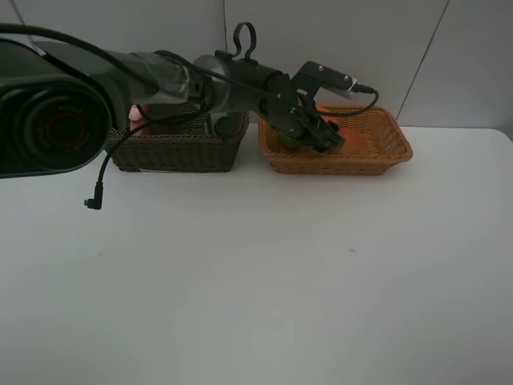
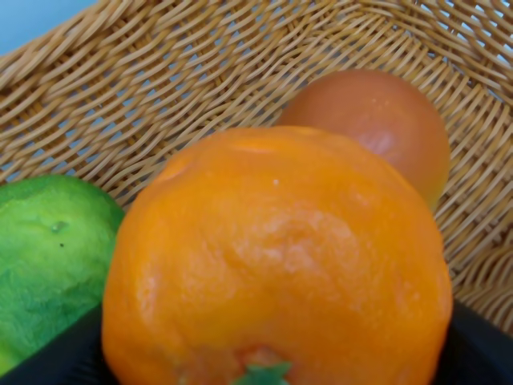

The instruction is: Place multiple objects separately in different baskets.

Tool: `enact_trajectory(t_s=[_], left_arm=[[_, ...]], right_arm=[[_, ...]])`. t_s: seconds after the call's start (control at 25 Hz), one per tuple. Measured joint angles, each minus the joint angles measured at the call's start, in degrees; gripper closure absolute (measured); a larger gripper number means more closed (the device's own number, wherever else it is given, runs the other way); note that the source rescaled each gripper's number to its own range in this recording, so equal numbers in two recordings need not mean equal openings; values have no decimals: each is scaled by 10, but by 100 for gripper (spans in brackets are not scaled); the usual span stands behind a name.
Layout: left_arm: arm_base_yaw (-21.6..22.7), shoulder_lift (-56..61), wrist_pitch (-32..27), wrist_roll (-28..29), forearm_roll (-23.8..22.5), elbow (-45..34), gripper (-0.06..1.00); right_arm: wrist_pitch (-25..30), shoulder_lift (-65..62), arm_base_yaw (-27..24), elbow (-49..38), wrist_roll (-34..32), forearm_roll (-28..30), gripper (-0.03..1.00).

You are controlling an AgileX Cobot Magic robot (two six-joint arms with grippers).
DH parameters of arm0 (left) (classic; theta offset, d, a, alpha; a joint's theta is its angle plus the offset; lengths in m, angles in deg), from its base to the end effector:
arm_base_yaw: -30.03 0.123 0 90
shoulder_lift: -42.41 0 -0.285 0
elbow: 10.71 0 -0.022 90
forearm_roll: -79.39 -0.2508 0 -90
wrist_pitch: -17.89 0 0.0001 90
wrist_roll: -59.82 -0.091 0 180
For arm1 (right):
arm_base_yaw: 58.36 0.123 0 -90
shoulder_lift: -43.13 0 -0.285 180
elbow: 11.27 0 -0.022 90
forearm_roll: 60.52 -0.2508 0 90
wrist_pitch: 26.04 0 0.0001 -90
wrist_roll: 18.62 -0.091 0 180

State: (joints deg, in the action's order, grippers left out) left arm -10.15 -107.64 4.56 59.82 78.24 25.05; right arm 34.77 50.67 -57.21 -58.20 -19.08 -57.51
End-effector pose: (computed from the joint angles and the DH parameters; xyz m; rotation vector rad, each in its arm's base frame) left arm 0.4255 -0.3588 0.1265 0.7920 2.1088 -0.3655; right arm -0.0090 -0.0044 0.2852 -0.0087 2.0112 -0.0445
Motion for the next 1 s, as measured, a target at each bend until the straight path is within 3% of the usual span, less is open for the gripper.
enact_trajectory(t_s=[0.12, 0.4, 0.64, 0.84, 1.0], left_arm=[[-2, 6, -2, 5, 3, 0, -5], [-3, 39, -53, 6, 4, 0, -6], [16, 101, -197, 15, 7, 1, -6], [88, 156, -330, 47, 8, 1, -6], [134, 204, -388, 52, 6, -25, -6]], right_arm=[[0, 0, 0, 0, 0, 0, 10], [0, 0, 0, 0, 0, 0, 10], [0, 0, 0, 0, 0, 0, 10], [0, 0, 0, 0, 0, 0, 10], [0, 0, 0, 0, 0, 0, 10]])
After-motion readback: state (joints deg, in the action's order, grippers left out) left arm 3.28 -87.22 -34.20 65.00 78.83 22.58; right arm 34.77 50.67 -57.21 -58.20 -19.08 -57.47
